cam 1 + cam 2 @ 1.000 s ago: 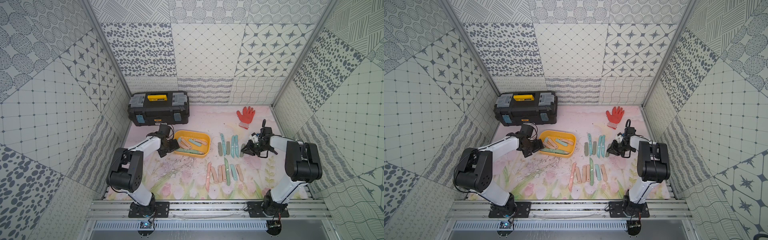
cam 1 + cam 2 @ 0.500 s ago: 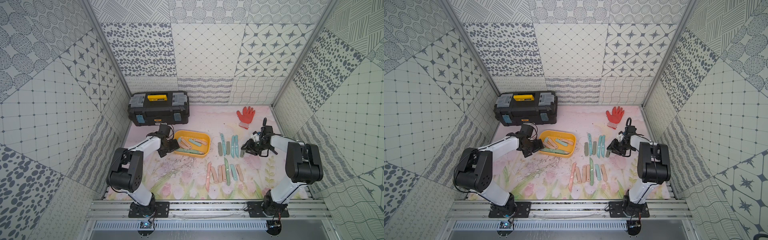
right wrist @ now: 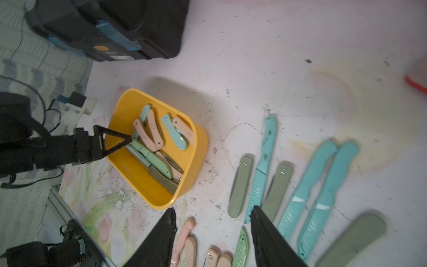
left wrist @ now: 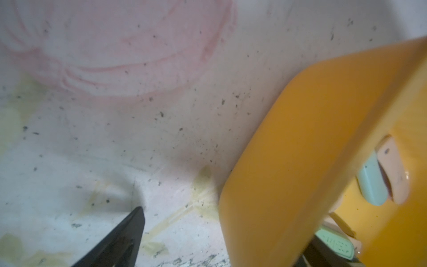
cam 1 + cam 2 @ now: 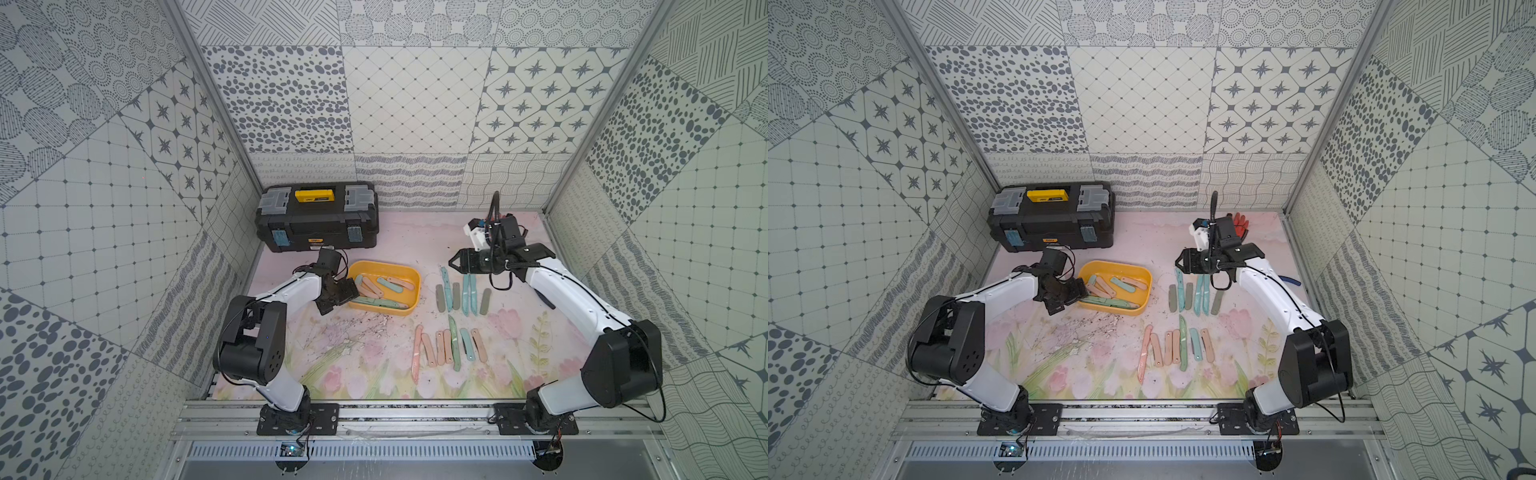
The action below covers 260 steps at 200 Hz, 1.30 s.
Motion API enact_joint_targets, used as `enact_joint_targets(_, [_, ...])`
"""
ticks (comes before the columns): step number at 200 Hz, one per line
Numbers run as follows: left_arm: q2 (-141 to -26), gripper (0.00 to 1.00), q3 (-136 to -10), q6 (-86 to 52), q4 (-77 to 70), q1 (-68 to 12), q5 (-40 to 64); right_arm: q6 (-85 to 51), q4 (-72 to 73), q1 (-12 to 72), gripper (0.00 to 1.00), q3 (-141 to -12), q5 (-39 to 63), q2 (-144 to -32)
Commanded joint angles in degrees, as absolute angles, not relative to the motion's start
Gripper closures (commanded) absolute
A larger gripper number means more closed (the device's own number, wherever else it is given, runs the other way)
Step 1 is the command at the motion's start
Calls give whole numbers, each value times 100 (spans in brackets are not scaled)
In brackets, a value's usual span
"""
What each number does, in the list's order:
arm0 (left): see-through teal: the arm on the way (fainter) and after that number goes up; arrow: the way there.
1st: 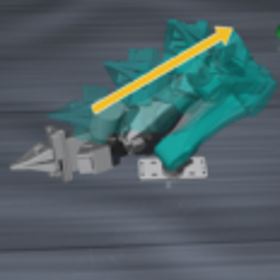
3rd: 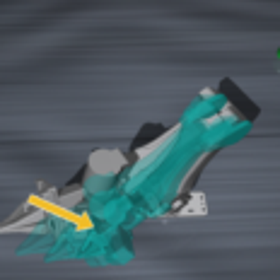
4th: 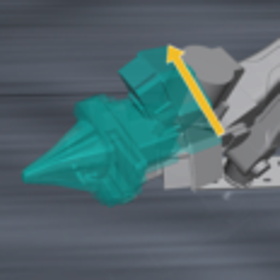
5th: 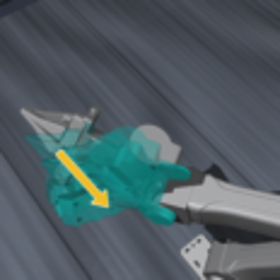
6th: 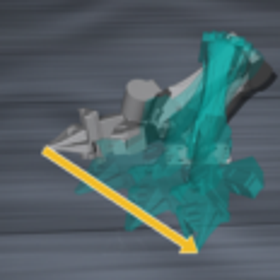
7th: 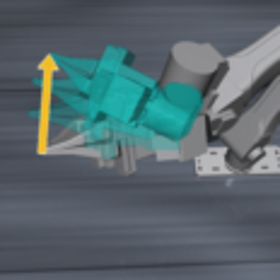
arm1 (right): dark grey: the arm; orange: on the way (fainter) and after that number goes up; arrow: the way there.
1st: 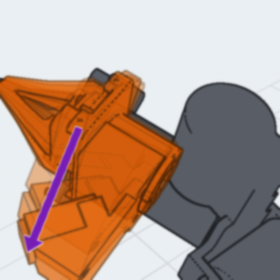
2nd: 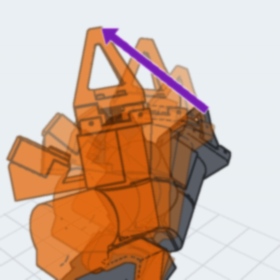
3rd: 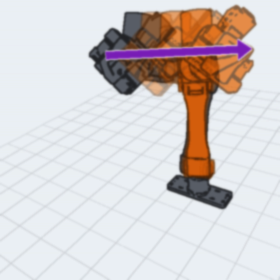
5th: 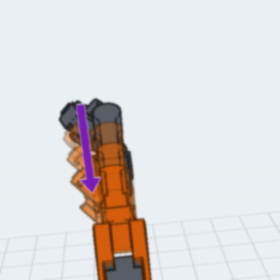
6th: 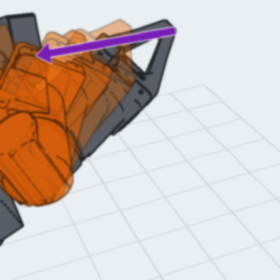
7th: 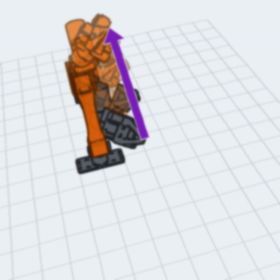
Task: Take the fruit knife out of the storage box
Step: Pick up the fruit knife from the storage box.
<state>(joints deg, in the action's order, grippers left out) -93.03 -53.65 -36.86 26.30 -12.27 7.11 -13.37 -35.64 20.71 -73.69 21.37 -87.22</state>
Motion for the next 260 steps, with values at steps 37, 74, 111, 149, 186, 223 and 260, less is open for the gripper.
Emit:
enact_joint_targets(37, [-9336, 11, -5399, -3583, 2614, -1202, 762, -94, -4284, 3453, 46, -9364, 1126, -10644])
enact_joint_targets(74, [-9308, 11, -5405, -3577, 2616, -1200, 764, 208, -5027, 3912, 47, -10613, 413, -11797])
enact_joint_targets(111, [-9280, 11, -5371, -3567, 2619, -1199, 749, 330, -5399, 4290, 49, -11381, 92, -12533])
enact_joint_targets(149, [-9299, 11, -5370, -3564, 2618, -1201, 768, 356, -5653, 4513, 49, -11921, -114, -13065])
enact_joint_targets(186, [-9311, 11, -5386, -3568, 2615, -1200, 783, 416, -6031, 4614, 52, -12503, -415, -13632])
enact_joint_targets(223, [-9317, 11, -5387, -3567, 2618, -1195, 772, 414, -6239, 4698, 53, -12812, -486, -13955])
enact_joint_targets(260, [-9331, 11, -5397, -3570, 2613, -1201, 778, 418, -6373, 4706, 53, -13021, -519, -14197])
